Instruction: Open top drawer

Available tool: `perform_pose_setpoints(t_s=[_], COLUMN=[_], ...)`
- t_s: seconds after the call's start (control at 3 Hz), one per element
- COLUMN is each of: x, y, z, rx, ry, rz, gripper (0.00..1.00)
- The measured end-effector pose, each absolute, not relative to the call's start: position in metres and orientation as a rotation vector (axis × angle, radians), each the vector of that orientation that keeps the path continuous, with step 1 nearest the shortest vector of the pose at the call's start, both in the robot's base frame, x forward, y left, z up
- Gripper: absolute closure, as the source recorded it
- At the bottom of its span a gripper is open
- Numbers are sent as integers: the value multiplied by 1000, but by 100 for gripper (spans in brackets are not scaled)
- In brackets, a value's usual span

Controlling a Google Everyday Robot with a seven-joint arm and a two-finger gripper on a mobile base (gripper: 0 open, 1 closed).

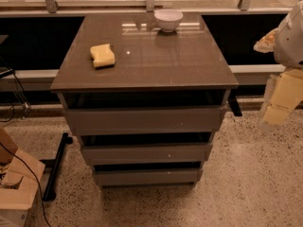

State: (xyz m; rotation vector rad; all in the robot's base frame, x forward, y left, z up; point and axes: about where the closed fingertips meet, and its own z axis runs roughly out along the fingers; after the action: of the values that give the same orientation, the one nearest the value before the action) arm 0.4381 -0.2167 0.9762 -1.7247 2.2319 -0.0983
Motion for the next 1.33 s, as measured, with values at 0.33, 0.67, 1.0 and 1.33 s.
perform_pose_setpoints(t_s=[0.33,0.67,1.0,1.33], x=[438,440,444,463], y=[-217,-217,-206,-187], z=[975,965,949,927], rx=[-1723,-1705,-1618,-1559], ry=[2226,2173,2143,2105], rz=[-97,-81,-69,-93], gripper=[0,0,0,0])
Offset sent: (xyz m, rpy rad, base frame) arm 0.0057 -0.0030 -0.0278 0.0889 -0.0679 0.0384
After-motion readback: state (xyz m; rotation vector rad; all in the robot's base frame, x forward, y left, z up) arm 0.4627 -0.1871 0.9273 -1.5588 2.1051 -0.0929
